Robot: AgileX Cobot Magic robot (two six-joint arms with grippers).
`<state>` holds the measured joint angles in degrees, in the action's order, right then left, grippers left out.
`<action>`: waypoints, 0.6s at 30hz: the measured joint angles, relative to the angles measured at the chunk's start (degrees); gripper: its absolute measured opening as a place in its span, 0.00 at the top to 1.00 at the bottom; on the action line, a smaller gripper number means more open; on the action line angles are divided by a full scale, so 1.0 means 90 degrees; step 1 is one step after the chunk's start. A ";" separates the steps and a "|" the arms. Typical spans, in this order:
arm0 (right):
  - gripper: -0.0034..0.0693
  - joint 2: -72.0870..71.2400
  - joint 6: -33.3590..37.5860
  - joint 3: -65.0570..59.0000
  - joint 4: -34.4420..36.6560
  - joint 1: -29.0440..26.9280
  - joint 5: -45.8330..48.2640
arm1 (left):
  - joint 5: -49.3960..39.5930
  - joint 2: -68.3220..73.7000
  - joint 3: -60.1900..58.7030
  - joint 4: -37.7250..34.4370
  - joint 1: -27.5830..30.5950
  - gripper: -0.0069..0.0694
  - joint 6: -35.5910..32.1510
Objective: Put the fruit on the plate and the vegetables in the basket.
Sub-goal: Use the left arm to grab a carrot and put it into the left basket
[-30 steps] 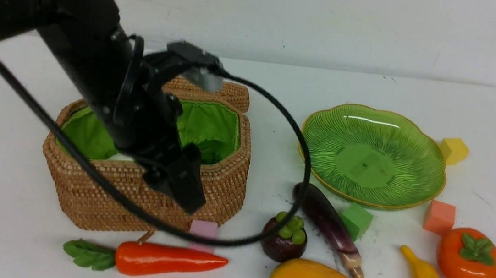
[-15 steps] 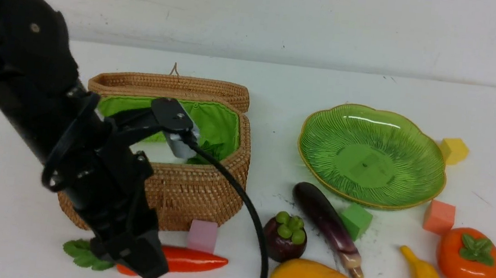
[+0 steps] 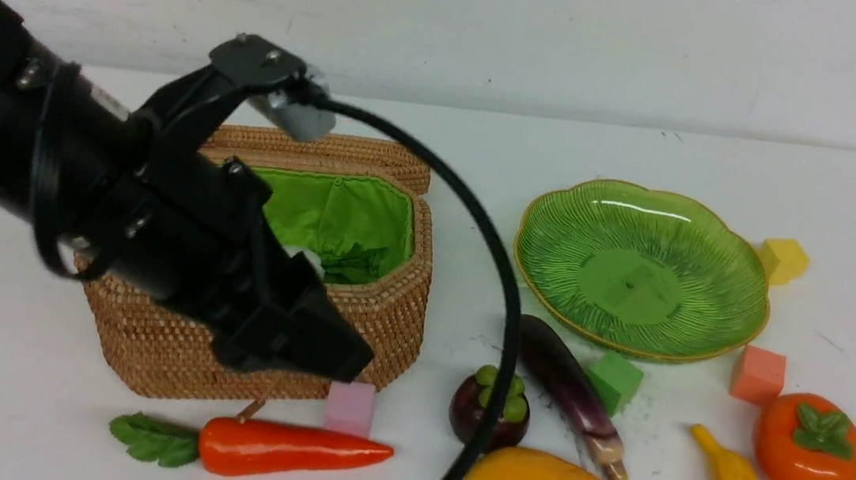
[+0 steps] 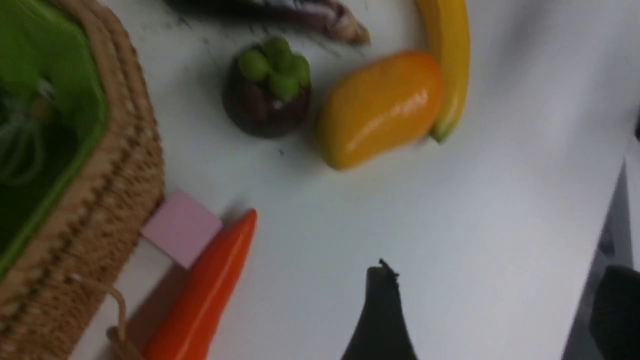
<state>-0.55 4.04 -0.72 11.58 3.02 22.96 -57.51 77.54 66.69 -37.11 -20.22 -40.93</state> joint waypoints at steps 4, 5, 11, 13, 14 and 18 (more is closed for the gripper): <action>0.62 0.0000 0.0000 0.0000 0.0000 0.0000 0.0000 | -0.0252 0.0427 -0.0041 0.0265 -0.0074 0.23 0.0047; 0.62 0.0000 0.0000 0.0000 0.0000 0.0000 0.0000 | -0.0480 0.0502 -0.0054 0.0466 -0.0218 0.23 0.0053; 0.62 0.0000 0.0000 0.0000 0.0000 0.0000 0.0000 | -0.1358 0.0479 -0.0053 0.2278 -0.1832 0.23 0.0935; 0.62 0.0000 0.0000 0.0000 0.0000 0.0000 0.0000 | -0.1379 0.0479 -0.0053 0.2815 -0.2264 0.23 0.1329; 0.62 0.0000 0.0000 0.0000 0.0000 0.0000 0.0000 | -0.1371 0.0479 -0.0060 0.3314 -0.2617 0.23 0.1611; 0.62 0.0000 0.0000 0.0000 0.0000 0.0000 0.0000 | -0.0837 0.0479 -0.0258 0.3774 -0.2975 0.23 0.1746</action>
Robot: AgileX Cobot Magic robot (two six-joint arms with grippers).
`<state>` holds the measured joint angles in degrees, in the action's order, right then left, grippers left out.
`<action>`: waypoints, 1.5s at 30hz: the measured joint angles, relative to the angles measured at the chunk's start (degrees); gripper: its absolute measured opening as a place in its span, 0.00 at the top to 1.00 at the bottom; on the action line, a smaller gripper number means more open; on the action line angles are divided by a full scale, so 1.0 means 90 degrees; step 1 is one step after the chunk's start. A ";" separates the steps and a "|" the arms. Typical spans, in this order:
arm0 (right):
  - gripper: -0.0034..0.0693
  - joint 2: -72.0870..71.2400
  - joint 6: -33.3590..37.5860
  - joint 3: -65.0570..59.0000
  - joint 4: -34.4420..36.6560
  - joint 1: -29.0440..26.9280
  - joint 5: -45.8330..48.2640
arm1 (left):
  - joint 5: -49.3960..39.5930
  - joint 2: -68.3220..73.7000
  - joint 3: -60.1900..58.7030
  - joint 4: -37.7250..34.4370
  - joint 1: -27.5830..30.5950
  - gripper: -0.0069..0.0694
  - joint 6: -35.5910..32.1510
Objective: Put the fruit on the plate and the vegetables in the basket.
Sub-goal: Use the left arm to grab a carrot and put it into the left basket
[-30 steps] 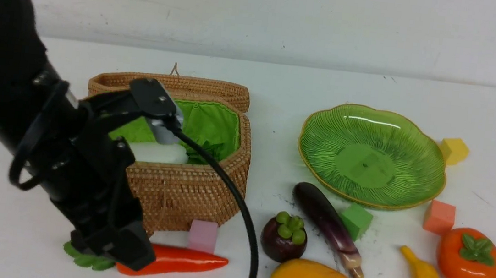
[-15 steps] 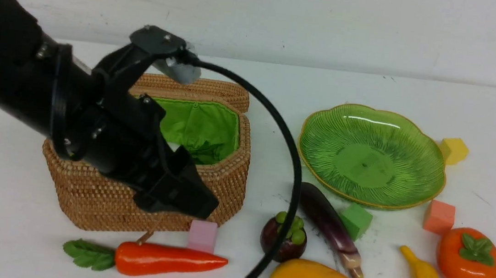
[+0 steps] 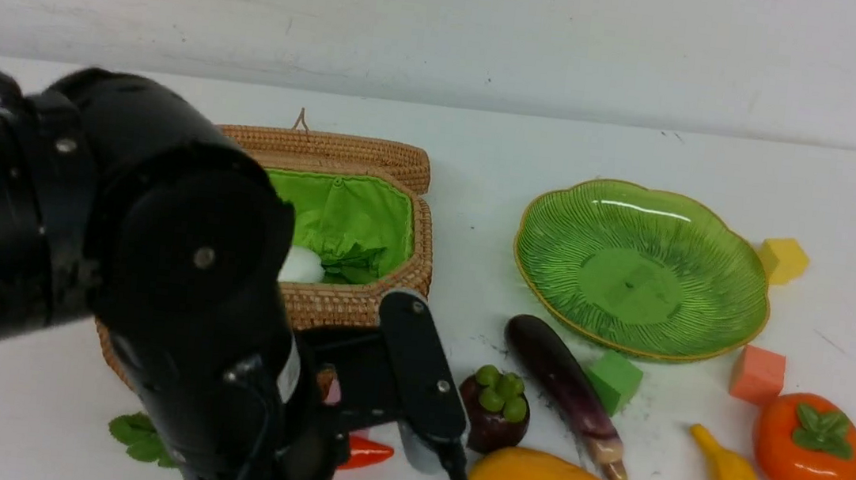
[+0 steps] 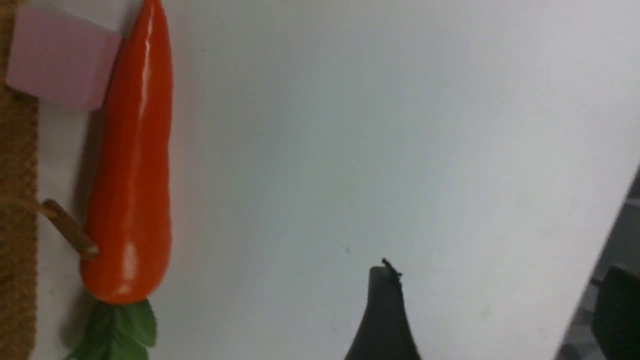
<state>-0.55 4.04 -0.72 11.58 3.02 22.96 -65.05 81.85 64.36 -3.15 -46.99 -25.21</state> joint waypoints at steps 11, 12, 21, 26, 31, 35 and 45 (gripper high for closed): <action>0.62 0.0000 0.0000 0.0000 0.0000 0.0000 0.0000 | 0.3229 0.1002 -0.0805 0.0233 0.1374 0.23 -0.0312; 0.62 0.0000 0.0000 0.0000 0.0000 0.0000 0.0000 | 0.3240 0.1165 -0.0805 0.0233 0.1461 0.23 -0.0312; 0.62 0.0000 0.0000 0.0000 0.0000 0.0000 0.0000 | 0.3299 0.1809 -0.0809 0.0238 0.1632 0.24 -0.0312; 0.62 0.0000 0.0000 0.0000 0.0000 0.0000 0.0000 | 0.3434 0.2011 -0.0809 0.0238 0.1632 0.24 -0.0326; 0.62 0.0000 0.0000 0.0000 0.0000 0.0000 0.0000 | 0.3351 0.2104 -0.0809 0.0204 0.1632 0.26 -0.0326; 0.62 0.0000 0.0000 0.0000 0.0000 0.0000 0.0000 | 0.3055 0.2104 -0.0809 0.0173 0.1632 0.38 -0.0326; 0.62 0.0000 0.0000 0.0000 0.0000 0.0000 0.0000 | 0.1966 0.1271 -0.0737 -0.0482 0.1632 0.50 -0.0326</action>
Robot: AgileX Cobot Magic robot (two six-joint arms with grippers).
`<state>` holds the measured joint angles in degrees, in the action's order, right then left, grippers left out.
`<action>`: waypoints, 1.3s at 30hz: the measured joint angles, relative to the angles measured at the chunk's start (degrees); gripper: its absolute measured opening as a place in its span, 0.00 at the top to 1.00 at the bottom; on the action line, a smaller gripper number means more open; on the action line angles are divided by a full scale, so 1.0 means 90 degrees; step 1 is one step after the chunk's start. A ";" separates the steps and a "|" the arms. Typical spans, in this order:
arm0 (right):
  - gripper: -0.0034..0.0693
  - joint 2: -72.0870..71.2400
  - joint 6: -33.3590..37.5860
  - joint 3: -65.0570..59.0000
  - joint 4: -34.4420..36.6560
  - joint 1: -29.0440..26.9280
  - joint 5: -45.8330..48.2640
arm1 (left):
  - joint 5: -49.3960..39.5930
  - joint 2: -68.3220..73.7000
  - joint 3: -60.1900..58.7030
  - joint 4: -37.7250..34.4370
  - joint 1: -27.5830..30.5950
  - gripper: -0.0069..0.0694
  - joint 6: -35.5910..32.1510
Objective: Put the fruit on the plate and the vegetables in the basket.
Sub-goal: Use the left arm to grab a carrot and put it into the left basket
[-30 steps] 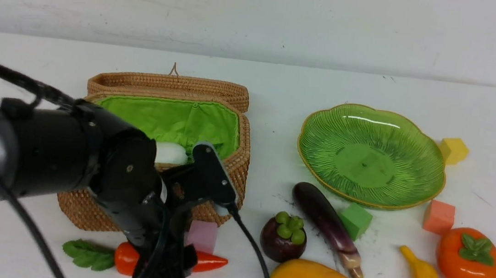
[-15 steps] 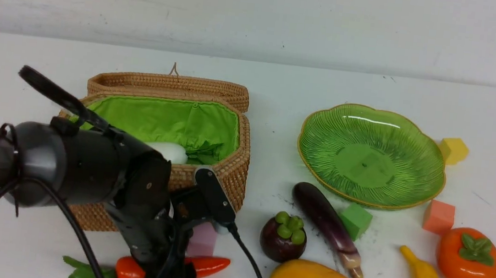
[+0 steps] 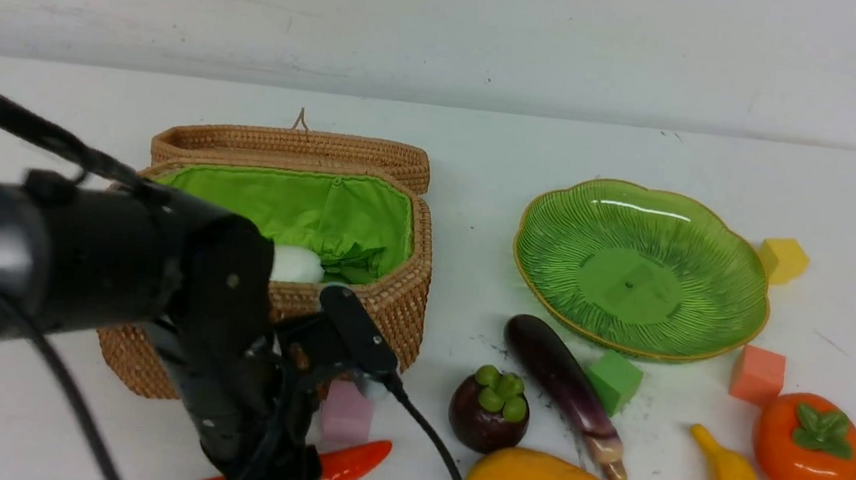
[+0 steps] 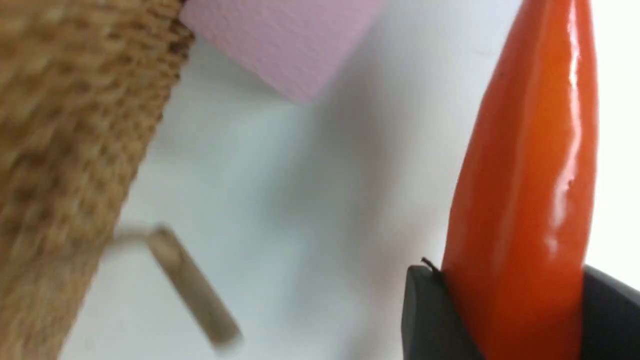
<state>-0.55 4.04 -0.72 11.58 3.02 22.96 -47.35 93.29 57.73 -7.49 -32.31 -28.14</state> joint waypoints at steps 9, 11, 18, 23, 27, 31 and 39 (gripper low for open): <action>0.62 0.0000 0.0000 0.0000 0.0000 0.0000 0.0000 | -0.0040 -0.1961 0.0142 0.1751 0.0038 0.50 0.0079; 0.62 0.0000 0.0000 0.0000 0.0000 0.0000 0.0000 | 0.0544 -0.2106 0.0245 0.2383 0.0155 0.50 0.0335; 0.62 0.0000 0.0000 0.0000 0.0000 0.0000 0.0000 | 0.3483 -0.1525 0.0343 0.4077 0.0940 0.50 0.1128; 0.62 0.0000 0.0000 0.0000 0.0000 0.0000 0.0000 | 0.4426 -0.0598 0.0343 0.4834 0.1016 0.50 0.1273; 0.62 0.0000 0.0000 0.0000 0.0000 0.0000 0.0000 | 0.4214 -0.0138 0.0343 0.4851 0.1016 0.50 0.1970; 0.62 0.0000 0.0000 0.0000 0.0000 0.0000 0.0000 | 0.4049 -0.0088 0.0343 0.4841 0.1016 0.47 0.2650; 0.62 0.0000 0.0000 0.0000 0.0000 0.0000 0.0000 | 0.4009 -0.0288 0.0343 0.4828 0.1016 0.14 0.3827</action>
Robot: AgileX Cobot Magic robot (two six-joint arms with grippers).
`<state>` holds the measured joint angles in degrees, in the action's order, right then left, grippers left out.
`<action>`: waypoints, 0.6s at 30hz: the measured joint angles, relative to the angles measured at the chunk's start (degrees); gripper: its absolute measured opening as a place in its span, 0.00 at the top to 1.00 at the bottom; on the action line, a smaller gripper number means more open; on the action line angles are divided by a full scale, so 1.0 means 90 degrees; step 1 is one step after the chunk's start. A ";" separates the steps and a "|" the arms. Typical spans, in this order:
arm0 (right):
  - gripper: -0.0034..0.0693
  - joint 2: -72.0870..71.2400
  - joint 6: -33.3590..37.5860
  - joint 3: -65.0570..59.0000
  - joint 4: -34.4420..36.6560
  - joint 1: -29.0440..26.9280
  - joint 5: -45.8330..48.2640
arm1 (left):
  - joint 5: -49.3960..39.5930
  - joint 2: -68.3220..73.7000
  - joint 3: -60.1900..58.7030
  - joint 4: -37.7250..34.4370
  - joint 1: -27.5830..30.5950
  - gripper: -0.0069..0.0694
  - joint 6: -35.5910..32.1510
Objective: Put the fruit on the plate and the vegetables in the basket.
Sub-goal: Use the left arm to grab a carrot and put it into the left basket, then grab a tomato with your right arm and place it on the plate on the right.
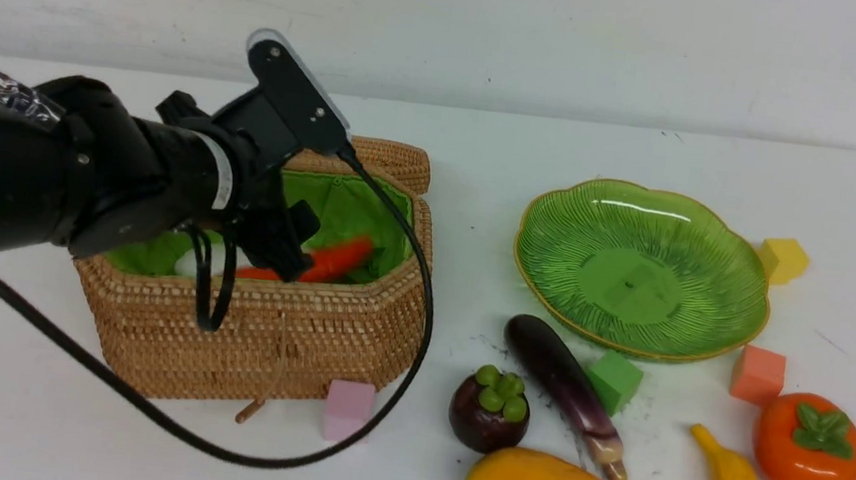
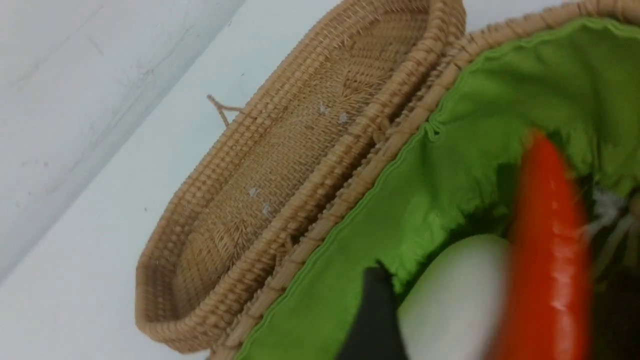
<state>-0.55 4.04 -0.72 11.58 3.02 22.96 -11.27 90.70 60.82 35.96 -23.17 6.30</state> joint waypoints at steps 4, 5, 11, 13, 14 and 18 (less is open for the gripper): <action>0.62 0.0000 0.0000 0.0000 0.0000 0.0000 0.0000 | -0.0297 -0.0286 0.0000 -0.0031 0.0000 0.10 0.0291; 0.62 0.0000 0.0000 0.0000 0.0000 0.0000 0.0000 | -0.0344 -0.0357 0.0000 -0.0049 0.0000 0.11 0.0320; 0.62 0.0000 0.0000 0.0000 0.0000 0.0000 0.0000 | -0.1250 -0.1559 0.0000 -0.0628 0.0000 0.29 0.0430; 0.62 0.0000 0.0000 0.0000 0.0000 0.0000 0.0000 | -0.2008 -0.2018 0.0000 -0.0863 0.0000 0.40 0.0430; 0.62 0.0000 0.0000 0.0000 0.0000 0.0000 0.0000 | -0.2390 -0.2242 0.0000 -0.0989 0.0000 0.46 0.0407; 0.62 0.0000 0.0000 0.0000 0.0000 0.0000 0.0000 | -0.4417 -0.3018 0.0000 -0.1669 0.0000 0.76 0.0133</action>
<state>-0.55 4.04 -0.72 11.58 3.02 22.96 -51.02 63.54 60.82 20.94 -23.17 7.50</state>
